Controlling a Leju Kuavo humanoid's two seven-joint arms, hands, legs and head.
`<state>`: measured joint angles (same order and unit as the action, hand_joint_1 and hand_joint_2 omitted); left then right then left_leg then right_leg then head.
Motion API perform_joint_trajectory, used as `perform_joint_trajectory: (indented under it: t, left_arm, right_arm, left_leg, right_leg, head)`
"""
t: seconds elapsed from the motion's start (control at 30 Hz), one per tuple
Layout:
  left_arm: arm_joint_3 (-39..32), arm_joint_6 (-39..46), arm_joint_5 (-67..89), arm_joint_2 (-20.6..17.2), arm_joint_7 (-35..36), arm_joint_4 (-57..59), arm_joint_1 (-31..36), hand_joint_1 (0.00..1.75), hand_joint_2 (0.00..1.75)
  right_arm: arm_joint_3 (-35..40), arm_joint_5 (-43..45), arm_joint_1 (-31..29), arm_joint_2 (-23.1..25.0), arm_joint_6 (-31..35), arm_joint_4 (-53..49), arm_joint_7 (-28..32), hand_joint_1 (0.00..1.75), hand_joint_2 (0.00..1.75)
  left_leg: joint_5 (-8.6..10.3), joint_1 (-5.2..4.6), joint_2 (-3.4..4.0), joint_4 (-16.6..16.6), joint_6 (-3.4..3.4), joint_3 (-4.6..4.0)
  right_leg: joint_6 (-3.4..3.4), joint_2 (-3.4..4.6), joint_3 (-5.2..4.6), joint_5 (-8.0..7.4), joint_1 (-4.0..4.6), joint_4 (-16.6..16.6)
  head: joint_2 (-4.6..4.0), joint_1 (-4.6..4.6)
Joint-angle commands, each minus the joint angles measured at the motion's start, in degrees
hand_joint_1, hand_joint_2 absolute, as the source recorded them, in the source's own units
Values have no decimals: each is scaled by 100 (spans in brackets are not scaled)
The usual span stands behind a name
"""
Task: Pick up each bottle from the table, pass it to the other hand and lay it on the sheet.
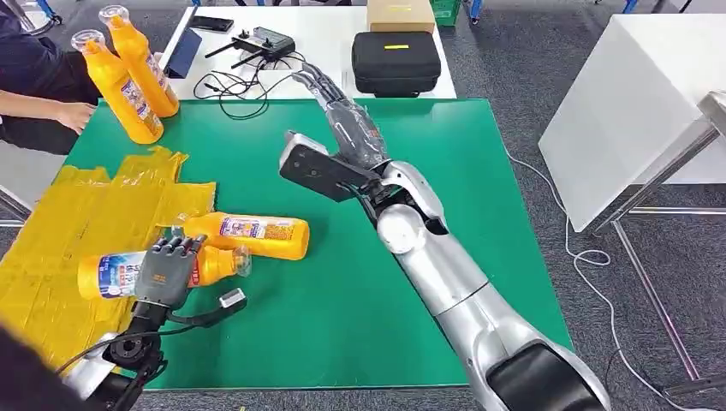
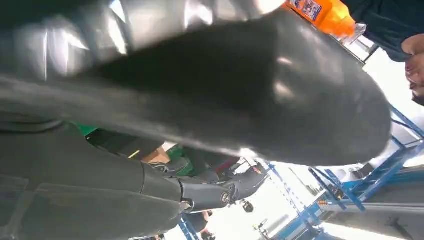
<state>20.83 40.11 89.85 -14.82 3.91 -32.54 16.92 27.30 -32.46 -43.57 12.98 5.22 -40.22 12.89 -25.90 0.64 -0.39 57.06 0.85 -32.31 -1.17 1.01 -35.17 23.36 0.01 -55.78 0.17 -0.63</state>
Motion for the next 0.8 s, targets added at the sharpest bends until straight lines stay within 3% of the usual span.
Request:
perform_joint_trajectory:
  t: [0.03, 0.07, 0.1, 0.8]
  left_arm:
    - [-491, -11, -22, 202, -358, 439, 158, 0, 175]
    - [-585, -11, 1, 238, -428, 441, 171, 0, 175]
    - [-678, -11, 15, 271, -491, 410, 178, 0, 0]
    - [-779, -11, 15, 287, -721, 95, 126, 0, 0]
  right_arm:
    - [20, -54, -7, -180, 31, 174, -114, 0, 0]
    - [8, -65, 31, -210, 44, 155, -126, 0, 0]
    - [-3, -81, 71, -237, 58, 129, -139, 0, 0]
    - [-102, -166, 216, -316, 133, 50, -180, 0, 0]
  left_leg:
    - [-9, 2, -8, -8, 1, 36]
    - [-8, 2, -8, -7, 1, 31]
    - [-5, 2, -9, -7, 1, 23]
    - [-8, 1, -14, -4, 2, 27]
  right_leg:
    - [-4, -19, 40, 12, 3, 8]
    - [-3, -17, 35, 10, 4, 8]
    - [-3, -17, 27, 8, 3, 7]
    - [-4, -23, 31, 13, 3, 4]
  head:
    - [0, 0]
    - [0, 2]
    - [0, 0]
    - [0, 0]
